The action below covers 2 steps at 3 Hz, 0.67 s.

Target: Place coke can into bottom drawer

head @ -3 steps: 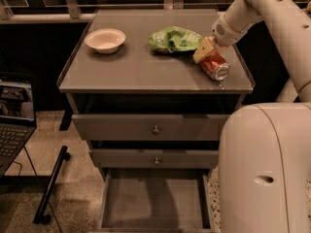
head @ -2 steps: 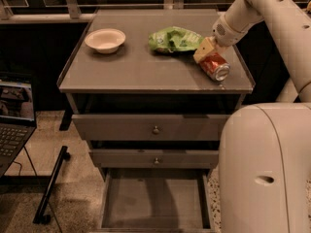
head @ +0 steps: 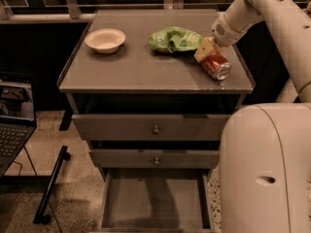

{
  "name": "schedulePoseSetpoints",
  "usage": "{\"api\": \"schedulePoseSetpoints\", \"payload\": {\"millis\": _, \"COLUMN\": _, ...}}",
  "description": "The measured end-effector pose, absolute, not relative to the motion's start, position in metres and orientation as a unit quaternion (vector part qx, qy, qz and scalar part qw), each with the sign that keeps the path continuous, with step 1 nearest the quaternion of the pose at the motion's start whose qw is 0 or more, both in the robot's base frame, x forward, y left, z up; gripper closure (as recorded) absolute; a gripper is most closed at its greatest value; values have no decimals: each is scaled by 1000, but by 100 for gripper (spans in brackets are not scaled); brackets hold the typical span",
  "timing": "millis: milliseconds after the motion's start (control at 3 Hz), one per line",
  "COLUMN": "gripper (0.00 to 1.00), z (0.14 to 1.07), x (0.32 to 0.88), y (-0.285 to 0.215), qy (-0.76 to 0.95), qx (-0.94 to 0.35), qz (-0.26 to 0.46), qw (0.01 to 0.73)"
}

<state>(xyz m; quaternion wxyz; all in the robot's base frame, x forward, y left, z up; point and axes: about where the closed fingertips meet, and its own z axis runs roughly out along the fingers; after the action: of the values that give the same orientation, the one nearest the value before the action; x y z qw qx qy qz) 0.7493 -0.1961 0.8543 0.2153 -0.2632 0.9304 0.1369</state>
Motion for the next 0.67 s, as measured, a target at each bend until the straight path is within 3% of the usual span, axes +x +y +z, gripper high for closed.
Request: {"api": "schedulePoseSetpoints", "payload": {"millis": 667, "gripper": 100, "z": 927, "x": 680, "y": -209, "qy": 875, "qx": -352, "qz": 218, "qw": 251}}
